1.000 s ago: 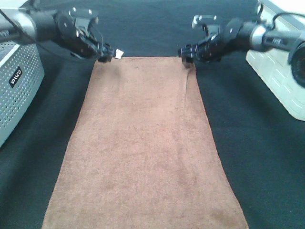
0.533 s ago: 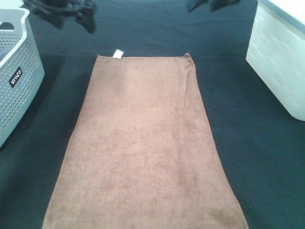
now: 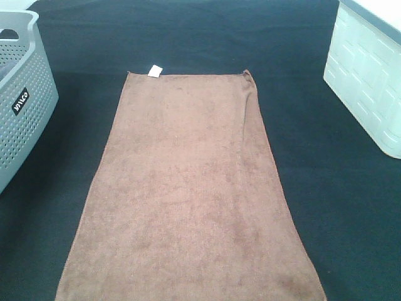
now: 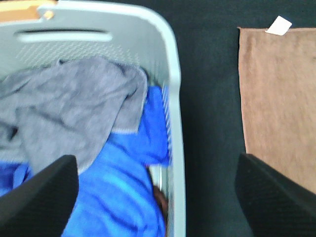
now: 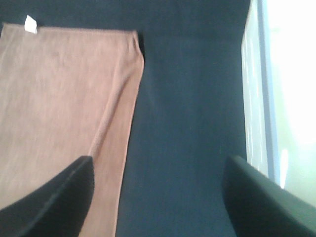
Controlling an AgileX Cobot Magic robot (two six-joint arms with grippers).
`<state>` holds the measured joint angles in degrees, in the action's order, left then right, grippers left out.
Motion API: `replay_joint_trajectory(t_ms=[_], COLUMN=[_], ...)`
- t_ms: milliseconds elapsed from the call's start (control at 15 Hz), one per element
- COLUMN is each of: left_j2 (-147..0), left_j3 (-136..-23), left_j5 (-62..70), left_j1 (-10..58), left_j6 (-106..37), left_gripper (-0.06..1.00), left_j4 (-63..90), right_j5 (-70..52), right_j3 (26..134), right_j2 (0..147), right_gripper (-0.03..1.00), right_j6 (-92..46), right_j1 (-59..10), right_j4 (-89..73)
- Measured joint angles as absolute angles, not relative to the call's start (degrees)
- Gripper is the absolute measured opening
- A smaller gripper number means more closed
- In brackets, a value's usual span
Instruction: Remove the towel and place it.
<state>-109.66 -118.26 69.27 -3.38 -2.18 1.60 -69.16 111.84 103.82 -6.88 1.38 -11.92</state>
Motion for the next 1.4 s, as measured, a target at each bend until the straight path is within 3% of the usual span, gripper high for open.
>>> replay_joint_trajectory(t_ms=[133, 200, 267, 333, 400, 600, 1067, 1400], left_j2=[-101.47, -101.47, -90.81, -90.81, -82.16, -65.55, -26.64, -1.78], left_j3=[-107.26, -107.26, -93.51, -93.51, -83.82, -65.89, -37.87, -30.19], left_j5=[69.21, 69.21, 68.81, 68.81, 67.32, 65.2, 58.33, 62.28], left_j1=[-5.61, -5.61, -6.65, -6.65, -6.82, -6.82, -6.82, -6.82], left_j6=[-4.24, -4.24, -4.98, -4.98, -4.98, -4.93, -4.93, -7.33], left_gripper=[0.81, 0.81, 0.81, 0.81, 0.81, 0.81, 0.81, 0.81], left_j4=[2.12, 2.12, 2.06, 2.06, 2.29, 3.84, 3.27, 2.52], right_j5=[-69.21, -69.21, -69.39, -69.39, -69.67, -69.96, -66.75, -65.89], right_j3=[97.52, 97.52, 82.85, 82.85, 73.28, 57.64, 37.93, 31.05], right_j2=[92.65, 92.65, 78.44, 78.44, 68.98, 50.25, 17.42, 0.29], right_gripper=[0.67, 0.67, 0.67, 0.67, 0.67, 0.67, 0.67, 0.67], right_j6=[-6.88, -6.88, -6.59, -6.59, -5.84, -3.09, -0.52, -3.72], right_j1=[1.66, 1.66, 1.66, 1.66, 1.66, 1.66, 1.66, 1.66], right_j4=[-12.03, -12.03, -12.03, -12.03, -12.03, -11.8, -6.25, -6.07])
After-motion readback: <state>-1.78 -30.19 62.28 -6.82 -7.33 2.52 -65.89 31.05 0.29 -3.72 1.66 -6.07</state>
